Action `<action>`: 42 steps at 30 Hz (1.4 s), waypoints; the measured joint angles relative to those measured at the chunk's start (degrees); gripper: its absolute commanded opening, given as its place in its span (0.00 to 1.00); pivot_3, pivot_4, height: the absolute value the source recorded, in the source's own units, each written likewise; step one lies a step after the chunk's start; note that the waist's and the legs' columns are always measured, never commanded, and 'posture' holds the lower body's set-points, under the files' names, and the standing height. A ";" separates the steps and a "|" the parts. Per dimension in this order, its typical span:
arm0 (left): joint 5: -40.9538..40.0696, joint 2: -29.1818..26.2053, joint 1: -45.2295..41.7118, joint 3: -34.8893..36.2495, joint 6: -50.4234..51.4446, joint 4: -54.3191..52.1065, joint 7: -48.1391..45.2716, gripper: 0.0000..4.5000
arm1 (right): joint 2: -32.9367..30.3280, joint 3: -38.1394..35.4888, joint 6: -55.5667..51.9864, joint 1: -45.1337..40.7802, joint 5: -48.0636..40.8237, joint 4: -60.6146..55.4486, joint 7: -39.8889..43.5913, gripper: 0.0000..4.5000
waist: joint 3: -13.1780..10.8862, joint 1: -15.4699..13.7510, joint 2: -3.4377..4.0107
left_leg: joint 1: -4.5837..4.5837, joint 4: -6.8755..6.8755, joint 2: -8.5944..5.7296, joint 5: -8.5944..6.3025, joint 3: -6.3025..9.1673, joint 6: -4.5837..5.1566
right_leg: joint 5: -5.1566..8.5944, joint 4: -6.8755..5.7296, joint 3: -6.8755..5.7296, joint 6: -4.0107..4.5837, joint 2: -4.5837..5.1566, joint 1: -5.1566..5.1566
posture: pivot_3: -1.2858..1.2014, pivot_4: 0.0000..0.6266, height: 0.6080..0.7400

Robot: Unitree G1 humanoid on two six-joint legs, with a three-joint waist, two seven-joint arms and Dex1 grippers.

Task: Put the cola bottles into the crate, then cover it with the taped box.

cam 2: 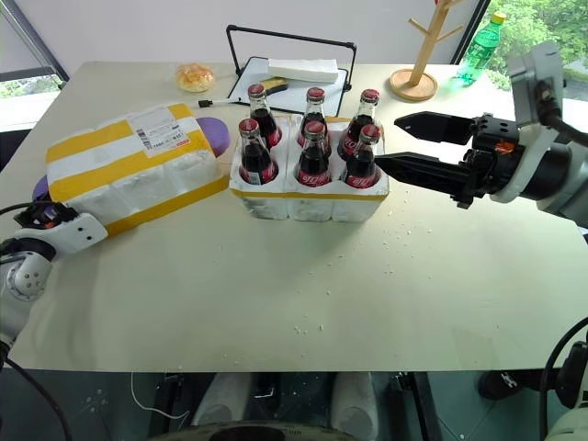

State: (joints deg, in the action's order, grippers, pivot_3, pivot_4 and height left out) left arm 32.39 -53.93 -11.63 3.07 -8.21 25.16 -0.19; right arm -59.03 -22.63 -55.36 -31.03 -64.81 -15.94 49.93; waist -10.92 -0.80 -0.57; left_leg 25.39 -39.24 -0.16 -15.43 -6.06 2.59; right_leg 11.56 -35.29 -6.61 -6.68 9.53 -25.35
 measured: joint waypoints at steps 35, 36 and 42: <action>-10.44 -3.32 -36.44 -0.90 0.98 -4.31 -13.63 0.08 | -0.48 -1.72 0.93 3.84 2.78 0.17 0.97 1.00 | 0.01 0.05 -0.10 | -0.02 -0.10 0.02 0.14 -0.09 0.24 | -0.09 0.04 -0.13 -0.18 -0.41 0.32 | 0.52 0.24 1.00; -10.71 -2.17 -37.33 -2.13 0.64 -5.18 -15.17 0.08 | -0.48 -2.09 0.93 4.16 2.77 0.04 0.79 1.00 | 0.01 0.08 -0.10 | -0.03 -0.11 0.03 0.14 -0.08 0.24 | -0.10 0.04 -0.12 -0.18 -0.42 0.34 | 0.52 0.24 1.00; -11.83 3.58 -40.10 -6.89 -1.20 -8.69 -21.76 0.08 | -0.49 -3.84 0.87 6.87 2.70 -1.22 -0.23 1.00 | 0.00 0.14 -0.10 | -0.02 -0.17 0.12 0.15 -0.09 0.23 | -0.10 0.08 -0.09 -0.18 -0.56 0.36 | 0.52 0.24 1.00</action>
State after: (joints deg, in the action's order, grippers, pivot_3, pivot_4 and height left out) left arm 20.56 -50.35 -51.73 -3.82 -9.40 16.48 -21.96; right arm -59.52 -26.47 -54.49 -24.16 -62.11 -17.16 49.69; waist -10.91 -0.67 -0.67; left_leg 25.37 -39.41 -0.04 -15.28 -6.15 2.82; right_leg 11.46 -35.21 -6.70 -6.86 8.98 -24.99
